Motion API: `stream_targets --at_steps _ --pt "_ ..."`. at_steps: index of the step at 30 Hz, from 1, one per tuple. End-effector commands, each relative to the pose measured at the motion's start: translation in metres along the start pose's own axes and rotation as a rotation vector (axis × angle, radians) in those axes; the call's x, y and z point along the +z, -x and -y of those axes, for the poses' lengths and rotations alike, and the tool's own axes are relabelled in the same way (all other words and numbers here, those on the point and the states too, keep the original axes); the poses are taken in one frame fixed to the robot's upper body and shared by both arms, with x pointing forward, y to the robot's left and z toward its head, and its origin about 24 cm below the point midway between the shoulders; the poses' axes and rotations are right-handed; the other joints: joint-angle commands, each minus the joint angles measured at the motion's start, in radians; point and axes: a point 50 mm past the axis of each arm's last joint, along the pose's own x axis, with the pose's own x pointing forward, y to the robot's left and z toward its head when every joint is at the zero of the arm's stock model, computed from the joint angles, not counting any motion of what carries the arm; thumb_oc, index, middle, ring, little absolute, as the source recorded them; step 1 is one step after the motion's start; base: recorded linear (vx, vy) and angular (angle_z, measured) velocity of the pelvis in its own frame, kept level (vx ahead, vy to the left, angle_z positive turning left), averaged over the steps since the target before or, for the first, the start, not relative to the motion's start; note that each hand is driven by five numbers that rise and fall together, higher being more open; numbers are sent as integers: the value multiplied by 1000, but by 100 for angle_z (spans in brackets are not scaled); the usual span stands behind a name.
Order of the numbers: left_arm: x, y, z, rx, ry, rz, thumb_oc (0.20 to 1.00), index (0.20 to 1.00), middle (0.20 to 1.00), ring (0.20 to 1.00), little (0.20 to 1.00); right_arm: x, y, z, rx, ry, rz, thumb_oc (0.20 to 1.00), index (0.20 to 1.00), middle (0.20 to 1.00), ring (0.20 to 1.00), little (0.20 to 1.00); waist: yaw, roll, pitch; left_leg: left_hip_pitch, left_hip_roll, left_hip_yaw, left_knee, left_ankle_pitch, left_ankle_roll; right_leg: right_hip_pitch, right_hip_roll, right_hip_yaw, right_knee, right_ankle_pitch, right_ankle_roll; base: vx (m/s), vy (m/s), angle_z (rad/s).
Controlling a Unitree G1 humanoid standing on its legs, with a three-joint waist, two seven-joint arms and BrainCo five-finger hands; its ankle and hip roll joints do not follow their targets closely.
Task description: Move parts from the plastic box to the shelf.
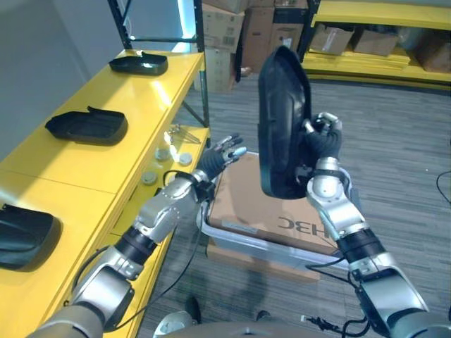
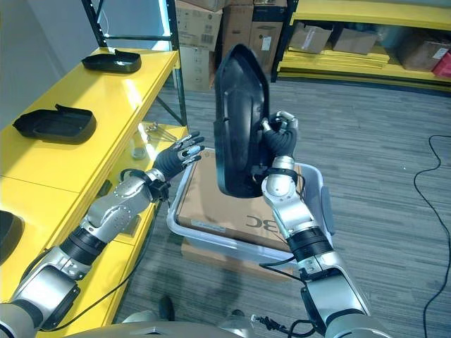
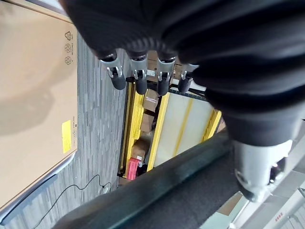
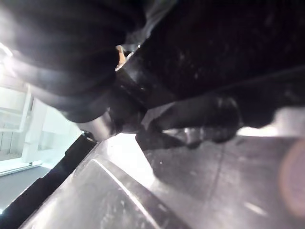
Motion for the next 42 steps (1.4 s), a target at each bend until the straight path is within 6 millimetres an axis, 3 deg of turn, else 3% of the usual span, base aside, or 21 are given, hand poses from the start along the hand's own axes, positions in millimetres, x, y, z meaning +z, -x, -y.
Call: stream_targets --at_steps 1,9,29,42 --pt "16 -18 21 -101 -60 48 1000 1000 1000 1000 1000 39 -21 -12 7 -78 147 200 200 200 200 200 39 -6 -79 26 59 -29 49 -89 -42 -57 -27 -20 27 -12 50 0 0 0" --pt "19 -24 50 -207 -49 58 1000 1000 1000 1000 1000 37 -19 -25 40 -59 126 200 200 200 200 200 29 -10 -99 41 58 -20 43 -93 -39 -54 -27 -13 29 -13 52 0 0 0" --pt "-1 -24 54 -216 -153 7 1000 1000 1000 1000 1000 32 -24 -29 46 49 118 200 200 200 200 200 41 -15 -117 57 52 -28 36 -102 -33 -45 -26 -14 30 -17 57 7 -1 0" --pt "-42 -23 80 -347 -4 -178 1000 1000 1000 1000 1000 30 -22 -46 62 68 116 200 200 200 200 200 34 -17 -123 65 50 -27 38 -107 -28 -47 -25 -7 39 -20 59 0 0 0"
